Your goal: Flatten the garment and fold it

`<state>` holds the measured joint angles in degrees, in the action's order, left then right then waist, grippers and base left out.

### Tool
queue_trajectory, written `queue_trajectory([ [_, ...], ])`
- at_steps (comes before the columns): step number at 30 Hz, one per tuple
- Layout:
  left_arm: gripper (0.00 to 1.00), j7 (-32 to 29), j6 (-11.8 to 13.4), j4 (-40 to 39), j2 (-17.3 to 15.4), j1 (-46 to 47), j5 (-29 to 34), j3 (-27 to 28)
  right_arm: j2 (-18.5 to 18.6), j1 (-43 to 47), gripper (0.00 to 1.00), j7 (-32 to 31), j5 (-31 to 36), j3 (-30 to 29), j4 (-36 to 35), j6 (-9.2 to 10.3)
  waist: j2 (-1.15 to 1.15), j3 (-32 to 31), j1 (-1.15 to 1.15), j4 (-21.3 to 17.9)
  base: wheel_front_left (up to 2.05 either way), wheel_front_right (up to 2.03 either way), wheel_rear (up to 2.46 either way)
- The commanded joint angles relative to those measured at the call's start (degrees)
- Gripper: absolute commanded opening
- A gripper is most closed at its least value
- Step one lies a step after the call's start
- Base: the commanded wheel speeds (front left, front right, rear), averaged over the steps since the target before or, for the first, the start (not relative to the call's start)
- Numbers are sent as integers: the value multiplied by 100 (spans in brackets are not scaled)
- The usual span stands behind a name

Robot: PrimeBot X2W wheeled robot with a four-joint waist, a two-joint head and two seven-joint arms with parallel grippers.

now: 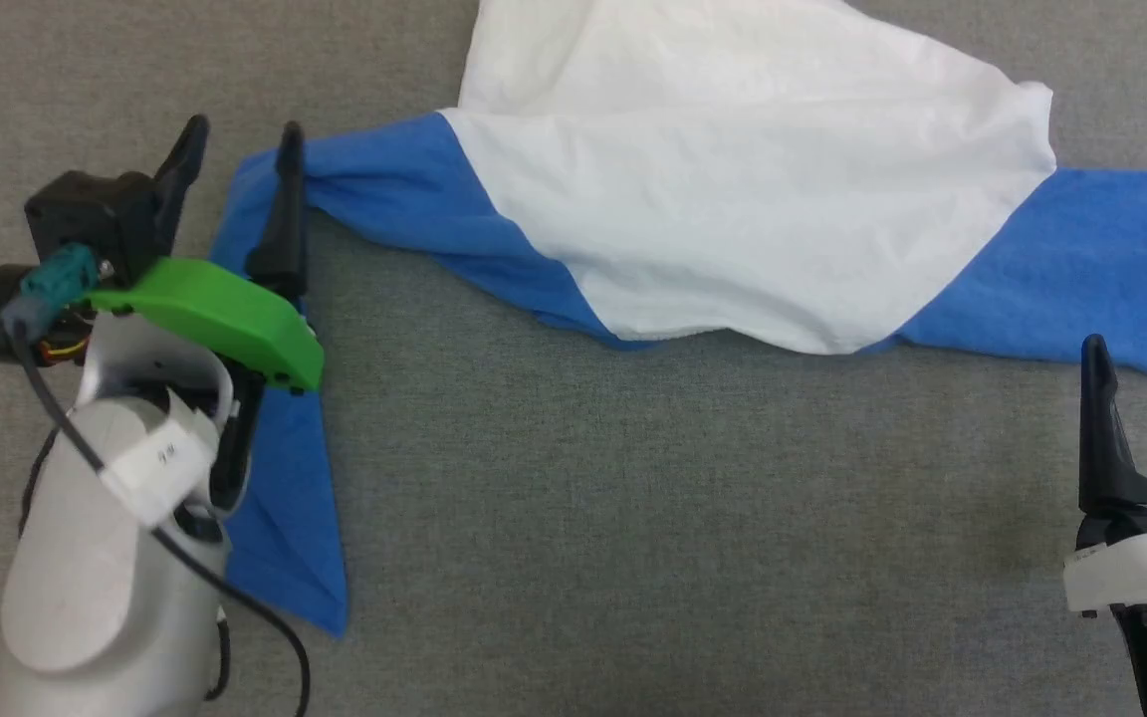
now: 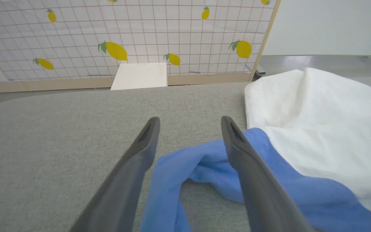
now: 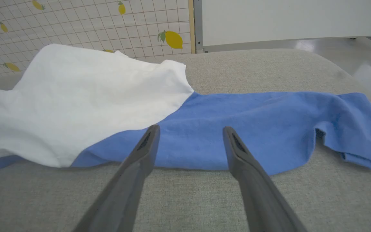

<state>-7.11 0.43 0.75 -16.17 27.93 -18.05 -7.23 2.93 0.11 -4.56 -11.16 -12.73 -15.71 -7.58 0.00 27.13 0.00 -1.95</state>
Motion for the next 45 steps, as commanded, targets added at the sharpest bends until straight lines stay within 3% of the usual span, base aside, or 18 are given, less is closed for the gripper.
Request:
queue_trajectory([
  [1,100,53,-52,-214,0,-128,87,-60,-5,22,100,-9,-22,26,-2,9,0,-194,0,76,0,0,0],
  [6,100,-204,-311,-1282,-41,-482,271,-663,-5,78,100,-62,-35,59,-38,9,0,-356,0,88,0,0,0],
  [10,100,-575,-553,-1457,30,-603,353,-1452,-5,120,100,-84,-97,68,-71,9,0,-286,0,70,0,0,0],
  [14,100,-787,-715,-975,-21,-431,377,-2139,-5,72,100,-83,-122,79,-115,9,0,-93,0,6,0,0,0],
  [19,100,-982,-783,-185,-372,187,591,-2978,-5,-44,100,-71,-122,82,-139,9,0,139,0,-114,0,0,0],
  [27,100,-818,-790,766,-659,839,631,-3733,-5,-116,100,13,-198,73,-38,9,0,292,0,-249,0,0,0],
  [28,36,-788,-791,822,-662,868,590,-3779,-5,-117,100,21,-206,73,-24,9,0,295,0,-252,0,0,0],
  [29,0,-739,-791,863,-647,886,511,-3804,-5,-119,100,29,-215,73,-8,9,0,297,0,-252,0,0,0],
  [36,0,-499,-674,399,-447,787,-159,-3521,-5,-124,100,43,-211,33,102,9,0,31,0,-74,0,0,0],
  [41,0,-805,-553,-839,-297,298,-1106,-3220,-5,-52,100,-17,-194,38,146,9,0,-290,0,113,0,0,0],
  [45,0,-1374,-324,-2085,-526,-376,-1740,-3172,-5,40,100,-86,-206,43,161,9,0,-503,0,221,0,0,0],
])
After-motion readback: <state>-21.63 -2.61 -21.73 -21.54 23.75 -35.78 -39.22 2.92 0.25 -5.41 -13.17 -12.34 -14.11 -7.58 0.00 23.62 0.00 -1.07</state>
